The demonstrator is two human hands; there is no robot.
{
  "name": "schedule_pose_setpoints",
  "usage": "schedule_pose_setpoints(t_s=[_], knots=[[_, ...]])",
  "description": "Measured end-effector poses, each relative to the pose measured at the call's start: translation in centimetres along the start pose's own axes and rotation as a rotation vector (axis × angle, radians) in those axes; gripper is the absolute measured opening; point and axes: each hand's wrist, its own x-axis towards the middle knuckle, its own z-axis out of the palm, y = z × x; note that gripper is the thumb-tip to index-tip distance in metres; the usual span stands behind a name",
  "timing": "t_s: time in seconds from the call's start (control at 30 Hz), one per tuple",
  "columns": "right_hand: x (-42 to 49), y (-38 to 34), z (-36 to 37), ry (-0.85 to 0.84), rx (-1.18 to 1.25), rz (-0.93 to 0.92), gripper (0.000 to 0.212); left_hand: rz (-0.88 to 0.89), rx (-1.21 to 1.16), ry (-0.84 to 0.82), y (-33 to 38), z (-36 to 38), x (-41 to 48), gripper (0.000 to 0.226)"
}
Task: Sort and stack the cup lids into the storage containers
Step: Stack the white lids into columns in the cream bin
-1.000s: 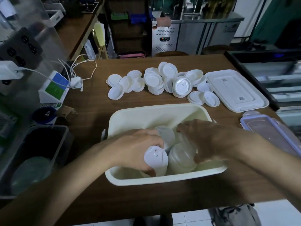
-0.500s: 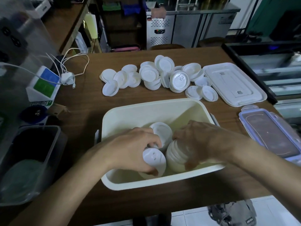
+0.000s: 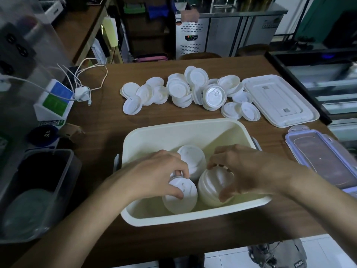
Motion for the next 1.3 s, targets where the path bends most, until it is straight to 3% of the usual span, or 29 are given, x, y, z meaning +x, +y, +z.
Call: schedule_pose_setpoints(t_s=[0.43, 0.7, 0.9, 1.1, 1.3], knots=[[0.2, -0.1, 1.6, 0.074, -0.038, -0.016, 0.078, -0.059, 0.012, 0.001, -0.1, 0.0, 0.6, 0.035], [0.2, 0.6, 1.1, 0.119, -0.008, -0.122, 0.076, -0.016, -0.008, 0.024, 0.2, -1.1, 0.1, 0.030], [1.0, 0.9, -1.9, 0.321, 0.008, -0.209, 0.052, 0.041, -0.091, 0.240, 0.4, -5.4, 0.6, 0.015], [4.5, 2.9, -5.5, 0.572, 0.210, -0.287, 0.023, 0.017, -0.208, 0.396, -1.5, -8.7, 2.9, 0.006], [11.5, 5.8, -7.4, 0.695, 0.292, -0.113, 0.033, -0.049, -0.169, 0.483, -5.8, -10.1, 7.6, 0.017]])
